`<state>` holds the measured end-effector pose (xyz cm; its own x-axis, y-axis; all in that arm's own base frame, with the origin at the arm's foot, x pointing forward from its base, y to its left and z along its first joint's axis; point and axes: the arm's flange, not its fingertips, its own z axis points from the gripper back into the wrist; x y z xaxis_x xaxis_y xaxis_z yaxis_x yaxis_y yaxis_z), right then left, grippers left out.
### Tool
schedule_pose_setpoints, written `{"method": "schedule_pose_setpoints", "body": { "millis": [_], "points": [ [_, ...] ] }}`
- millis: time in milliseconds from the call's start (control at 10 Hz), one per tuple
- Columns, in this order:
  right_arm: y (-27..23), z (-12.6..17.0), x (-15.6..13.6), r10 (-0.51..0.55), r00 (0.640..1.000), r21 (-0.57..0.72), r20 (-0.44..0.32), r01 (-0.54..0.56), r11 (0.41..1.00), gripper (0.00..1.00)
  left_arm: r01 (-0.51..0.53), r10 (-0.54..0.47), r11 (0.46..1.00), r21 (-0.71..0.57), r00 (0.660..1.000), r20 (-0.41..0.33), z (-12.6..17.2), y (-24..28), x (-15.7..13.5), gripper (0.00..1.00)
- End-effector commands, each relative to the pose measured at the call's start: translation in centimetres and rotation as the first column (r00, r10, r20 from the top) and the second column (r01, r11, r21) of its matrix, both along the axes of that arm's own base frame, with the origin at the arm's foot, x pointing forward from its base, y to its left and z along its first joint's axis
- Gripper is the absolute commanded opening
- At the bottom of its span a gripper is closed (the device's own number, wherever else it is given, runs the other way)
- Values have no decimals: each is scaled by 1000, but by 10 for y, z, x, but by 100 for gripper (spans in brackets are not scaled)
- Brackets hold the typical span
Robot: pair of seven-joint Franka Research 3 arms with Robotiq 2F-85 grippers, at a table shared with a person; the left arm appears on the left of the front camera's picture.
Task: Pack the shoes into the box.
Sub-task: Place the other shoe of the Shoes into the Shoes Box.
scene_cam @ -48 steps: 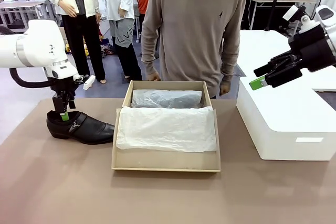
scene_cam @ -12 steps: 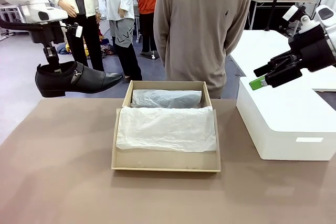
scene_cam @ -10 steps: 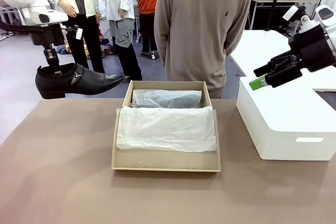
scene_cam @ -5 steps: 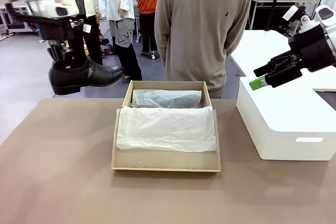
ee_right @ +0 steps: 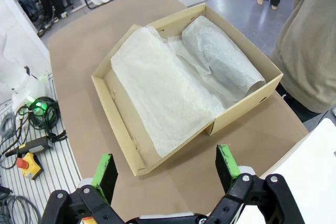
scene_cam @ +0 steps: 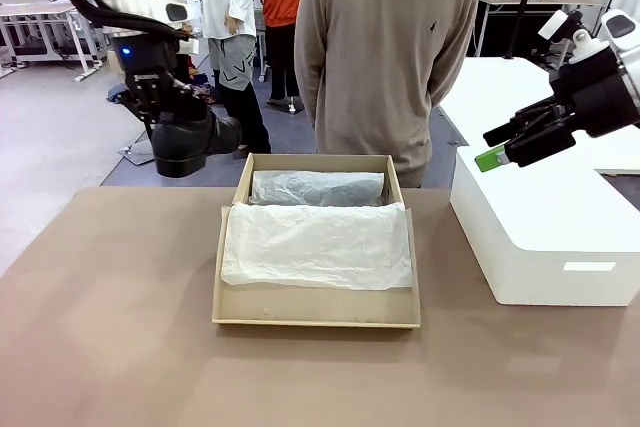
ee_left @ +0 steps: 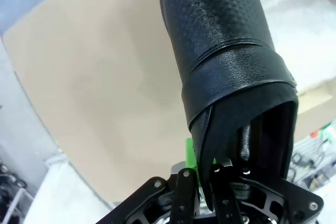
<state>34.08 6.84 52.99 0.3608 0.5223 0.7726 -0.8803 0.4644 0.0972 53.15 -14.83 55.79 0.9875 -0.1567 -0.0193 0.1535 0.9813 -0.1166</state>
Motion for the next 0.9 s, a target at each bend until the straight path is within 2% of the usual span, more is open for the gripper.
{"method": "schedule_pose_setpoints", "body": {
  "millis": [0,100,600,700,800],
  "points": [
    [1,-2,3,18,999,28,27,-19,999,100,-41,40,999,6,997,71,1,-7,-14,0],
    [1,-2,3,18,999,28,27,-19,999,100,0,0,1000,0,1000,0,0,0,0,0],
    [1,-2,3,18,999,28,27,-19,999,100,0,0,1000,0,1000,0,0,0,0,0],
    [1,-2,3,18,999,28,27,-19,999,100,-17,17,1000,4,1000,-4,-8,-4,-1,0],
    [1,-2,3,18,999,28,27,-19,999,100,-209,208,978,19,978,22,-1,-20,-5,0]
  ]
}}
